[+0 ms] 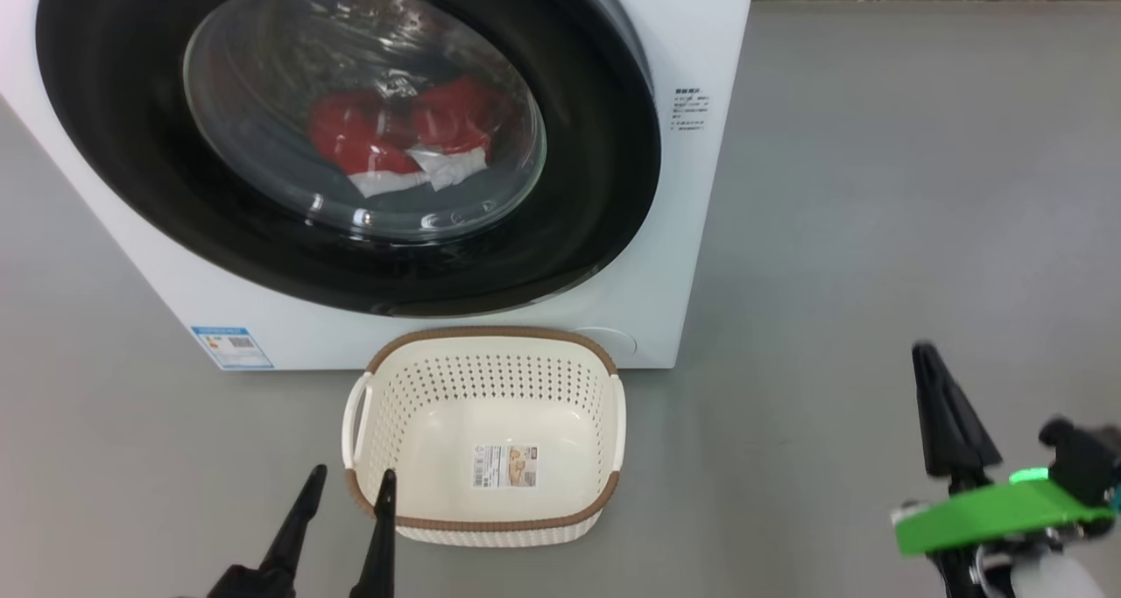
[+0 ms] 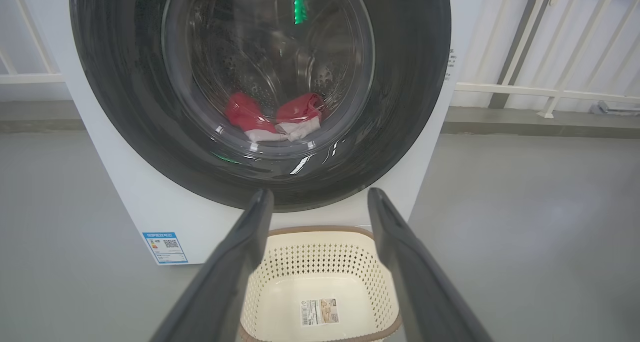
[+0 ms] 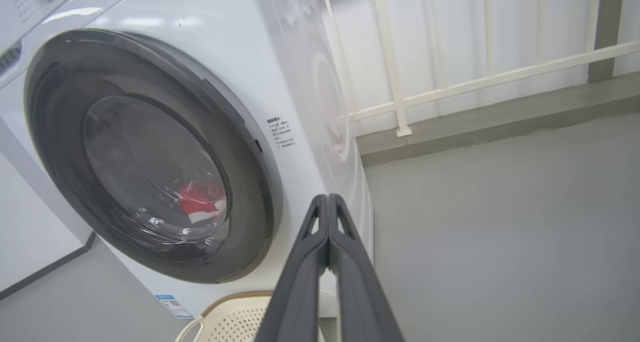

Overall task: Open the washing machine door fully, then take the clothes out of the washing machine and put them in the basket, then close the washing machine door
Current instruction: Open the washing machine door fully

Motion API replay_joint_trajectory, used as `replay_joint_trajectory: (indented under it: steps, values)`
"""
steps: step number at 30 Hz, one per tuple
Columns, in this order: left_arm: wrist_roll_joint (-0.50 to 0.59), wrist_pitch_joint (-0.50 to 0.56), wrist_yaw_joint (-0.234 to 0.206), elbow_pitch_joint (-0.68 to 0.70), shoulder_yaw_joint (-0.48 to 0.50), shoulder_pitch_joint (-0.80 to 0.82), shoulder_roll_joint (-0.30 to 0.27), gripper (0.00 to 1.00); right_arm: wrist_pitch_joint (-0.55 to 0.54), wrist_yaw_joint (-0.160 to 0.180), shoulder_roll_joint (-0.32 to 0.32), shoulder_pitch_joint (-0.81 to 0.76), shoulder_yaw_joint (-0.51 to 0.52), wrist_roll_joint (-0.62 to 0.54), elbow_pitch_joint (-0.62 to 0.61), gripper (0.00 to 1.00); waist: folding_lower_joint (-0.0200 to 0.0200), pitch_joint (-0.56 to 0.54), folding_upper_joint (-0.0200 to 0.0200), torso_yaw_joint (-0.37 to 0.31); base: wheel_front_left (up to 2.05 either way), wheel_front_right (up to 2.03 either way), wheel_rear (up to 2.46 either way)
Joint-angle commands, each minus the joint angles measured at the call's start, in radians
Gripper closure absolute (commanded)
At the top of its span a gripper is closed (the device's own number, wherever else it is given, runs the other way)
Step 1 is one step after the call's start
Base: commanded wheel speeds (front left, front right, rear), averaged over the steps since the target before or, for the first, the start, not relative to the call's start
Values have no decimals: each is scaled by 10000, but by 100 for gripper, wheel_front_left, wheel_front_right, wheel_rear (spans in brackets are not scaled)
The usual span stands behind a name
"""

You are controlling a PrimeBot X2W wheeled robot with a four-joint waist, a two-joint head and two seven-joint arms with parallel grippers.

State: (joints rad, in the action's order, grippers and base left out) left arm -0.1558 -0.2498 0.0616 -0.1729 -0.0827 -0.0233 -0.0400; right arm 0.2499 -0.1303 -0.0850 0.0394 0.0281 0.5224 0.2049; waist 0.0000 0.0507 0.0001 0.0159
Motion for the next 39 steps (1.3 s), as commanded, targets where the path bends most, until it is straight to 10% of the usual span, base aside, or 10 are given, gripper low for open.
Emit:
replay_joint_trajectory:
  steps: [1, 23, 39]
  values:
    - [-110, -120, -38, 272, 255, 251, -102, 0, 118, -4, -73, 533, -278, 169, -279, 100, 0, 118, -1, 105, 0, 0, 0]
    - [-937, -120, -308, 544, -720, 1881, -102, 0, 58, -4, -1778, 6454, -2474, 4397, 753, 100, 0, 2672, -1, 1480, 0, 0, 0]
    - [-1303, -120, -410, 566, -1182, 2924, -102, 0, -2976, -4, -3319, 8699, -3888, 9667, 286, 100, 0, 4267, -1, 1805, 0, 0, 0]
